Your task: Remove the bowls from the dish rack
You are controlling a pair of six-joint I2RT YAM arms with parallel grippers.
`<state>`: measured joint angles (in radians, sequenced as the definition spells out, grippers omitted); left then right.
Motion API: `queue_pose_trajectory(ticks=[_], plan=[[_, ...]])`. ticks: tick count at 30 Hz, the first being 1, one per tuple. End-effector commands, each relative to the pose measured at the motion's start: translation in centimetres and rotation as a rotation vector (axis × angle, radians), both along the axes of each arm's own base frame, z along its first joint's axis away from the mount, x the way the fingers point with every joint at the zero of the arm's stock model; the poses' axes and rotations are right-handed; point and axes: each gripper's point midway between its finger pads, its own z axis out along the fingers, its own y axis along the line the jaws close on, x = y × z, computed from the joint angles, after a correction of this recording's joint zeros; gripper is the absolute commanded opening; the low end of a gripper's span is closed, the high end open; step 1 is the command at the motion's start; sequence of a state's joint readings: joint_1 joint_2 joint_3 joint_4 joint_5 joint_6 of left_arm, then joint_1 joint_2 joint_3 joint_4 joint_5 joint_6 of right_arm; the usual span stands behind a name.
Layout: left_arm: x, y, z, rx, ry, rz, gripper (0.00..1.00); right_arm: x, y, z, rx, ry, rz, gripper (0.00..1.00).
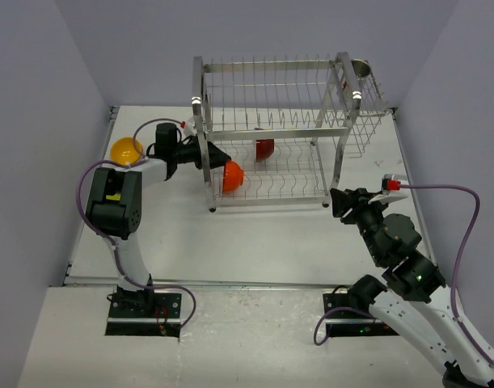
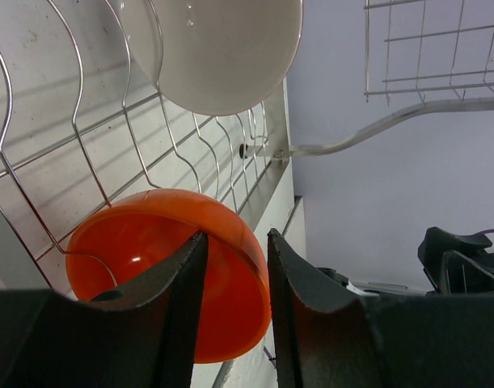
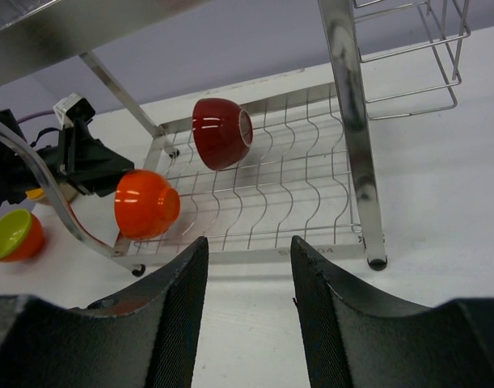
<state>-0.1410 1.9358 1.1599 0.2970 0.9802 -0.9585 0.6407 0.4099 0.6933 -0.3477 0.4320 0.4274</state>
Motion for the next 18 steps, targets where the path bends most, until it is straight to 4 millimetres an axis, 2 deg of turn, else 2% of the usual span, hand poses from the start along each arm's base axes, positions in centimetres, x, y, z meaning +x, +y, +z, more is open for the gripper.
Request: queue_pose_trajectory(ticks=[1,12,18], plan=[[-0.8,-0.3,1.1,-0.002,-0.033,-0.018,0.37,0.1,-0.3,0.3,-0.001,-0.009,-0.016,0.47],[-1.4,-0.8,1.4,-0.018,-0.018,-0.045,0.37,0.1,-0.5,0.5,0.003,-0.016,-0.027,0.47],[-1.7,-1.3,1.3,-0.033,0.001,-0.059,0.3,0.1,-0.5,0.2,0.0,-0.011,-0.03,0.47]])
